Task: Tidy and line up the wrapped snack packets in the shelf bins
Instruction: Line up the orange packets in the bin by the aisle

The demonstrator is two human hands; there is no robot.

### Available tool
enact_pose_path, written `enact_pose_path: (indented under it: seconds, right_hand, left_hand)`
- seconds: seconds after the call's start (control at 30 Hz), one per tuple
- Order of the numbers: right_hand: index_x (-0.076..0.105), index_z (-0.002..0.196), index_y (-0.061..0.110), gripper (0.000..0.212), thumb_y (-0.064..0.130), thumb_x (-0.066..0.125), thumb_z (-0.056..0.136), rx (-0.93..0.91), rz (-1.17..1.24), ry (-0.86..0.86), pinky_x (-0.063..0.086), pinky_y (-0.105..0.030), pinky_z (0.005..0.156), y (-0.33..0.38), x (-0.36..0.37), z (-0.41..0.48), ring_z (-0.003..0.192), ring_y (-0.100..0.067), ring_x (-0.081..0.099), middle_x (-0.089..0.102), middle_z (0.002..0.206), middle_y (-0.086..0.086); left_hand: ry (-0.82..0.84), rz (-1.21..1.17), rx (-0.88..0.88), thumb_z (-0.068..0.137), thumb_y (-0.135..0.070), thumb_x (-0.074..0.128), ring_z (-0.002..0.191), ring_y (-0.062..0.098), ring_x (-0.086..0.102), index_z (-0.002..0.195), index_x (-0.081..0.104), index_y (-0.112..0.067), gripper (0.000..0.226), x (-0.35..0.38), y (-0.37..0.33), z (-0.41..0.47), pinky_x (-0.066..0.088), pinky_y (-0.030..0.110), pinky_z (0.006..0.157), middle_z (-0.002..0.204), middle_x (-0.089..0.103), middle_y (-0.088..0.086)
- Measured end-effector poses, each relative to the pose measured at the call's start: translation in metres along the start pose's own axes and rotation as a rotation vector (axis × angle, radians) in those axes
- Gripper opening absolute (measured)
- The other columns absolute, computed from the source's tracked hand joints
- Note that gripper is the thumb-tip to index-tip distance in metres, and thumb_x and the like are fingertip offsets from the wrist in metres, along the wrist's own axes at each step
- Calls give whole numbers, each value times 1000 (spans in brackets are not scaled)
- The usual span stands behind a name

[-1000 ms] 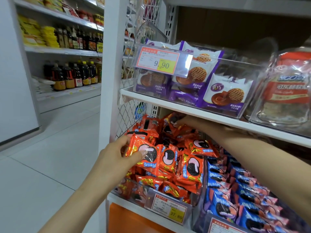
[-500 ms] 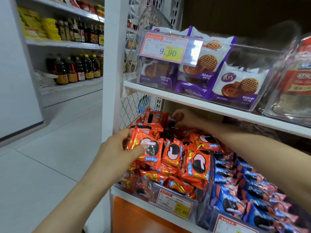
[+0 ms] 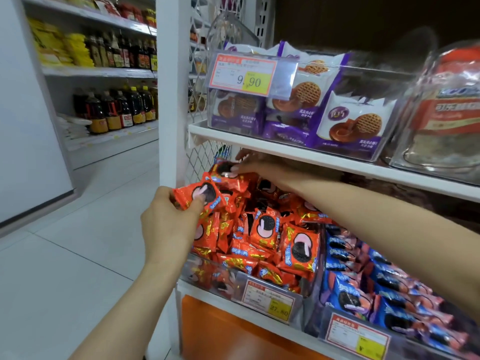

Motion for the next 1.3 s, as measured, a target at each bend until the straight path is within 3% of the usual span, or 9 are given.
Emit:
enact_pose_path:
  seconds: [0.17, 0.4, 0.47, 0.57, 0.63, 0.7, 0.83, 1.1, 1.3]
  right_hand:
    - [62, 80, 23, 13, 12, 69, 81, -123, -189, -64, 46, -41, 88, 14, 16, 12, 91, -21, 59, 62, 87, 2]
    - [62, 107, -2, 21, 9, 62, 89, -149, -230, -106, 41, -18, 81, 8, -5, 0, 85, 0, 54, 58, 95, 7]
    - [61, 107, -6, 21, 4, 60, 89, -127, -224, -79, 45, -26, 88, 3, -19, -20, 91, -7, 58, 61, 99, -1]
    - [63, 100, 21, 13, 16, 64, 88, -127, -282, 17, 44, -47, 99, -4, -33, -58, 103, -31, 60, 63, 109, -6]
    - [61, 100, 33, 16, 30, 67, 85, -107, -374, 87, 47, -35, 98, -4, -38, -85, 102, -28, 60, 62, 108, 5]
    - [62, 110, 30, 29, 32, 70, 82, -100, -499, 178, 39, -16, 96, 3, -42, -111, 108, -12, 55, 58, 113, 11]
    - [56, 125, 34, 56, 49, 72, 74, -217, -763, 354, 33, -22, 101, 5, -37, -151, 118, -8, 44, 54, 123, 7]
    - [60, 119, 33, 43, 45, 69, 79, -302, -1039, 263, 22, -13, 89, -9, -36, -155, 114, -7, 39, 54, 113, 13]
    - [64, 114, 34, 41, 46, 72, 77, -225, -934, 353, 35, -23, 93, -10, -37, -148, 107, -3, 42, 53, 111, 14]
  left_hand:
    - [-136, 48, 48, 85, -32, 65, 67, 22, 46, 83, 52, -9, 26, 3, -1, 6, 25, 30, 60, 62, 47, -6]
    - [-138, 166, 299, 89, -25, 62, 77, 20, 49, 109, 44, -10, 31, 17, -13, 3, 23, 18, 60, 92, 54, 1]
    - [-98, 207, 360, 91, -22, 60, 86, 27, 53, 114, 44, -9, 31, 27, -15, 7, 29, 25, 67, 106, 55, 8]
    - [-64, 489, 397, 93, -19, 54, 84, 35, 55, 113, 49, -7, 24, 42, -12, 12, 32, 34, 60, 112, 50, 14]
    - [-70, 657, 436, 90, -18, 57, 84, 36, 55, 105, 59, -5, 20, 48, -11, 14, 33, 35, 56, 108, 52, 17]
    - [-93, 772, 509, 83, -20, 65, 85, 37, 54, 90, 66, -2, 19, 53, -13, 14, 37, 37, 58, 99, 57, 19]
    - [-46, 876, 521, 82, -32, 67, 89, 37, 51, 87, 67, 3, 35, 58, -6, 12, 39, 39, 65, 96, 56, 19]
    - [20, 827, 540, 91, -32, 55, 103, 37, 47, 108, 63, 3, 39, 50, 5, 15, 39, 44, 76, 107, 55, 20]
    - [39, 773, 522, 95, -32, 47, 111, 33, 44, 117, 56, -1, 39, 47, 5, 14, 38, 42, 85, 117, 53, 18]
Point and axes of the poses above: each hand's wrist, its own z-axis towards the middle knuckle, its own x-axis out of the palm, y = z × x, the point moved 4 cm from there along z, towards the middle knuckle
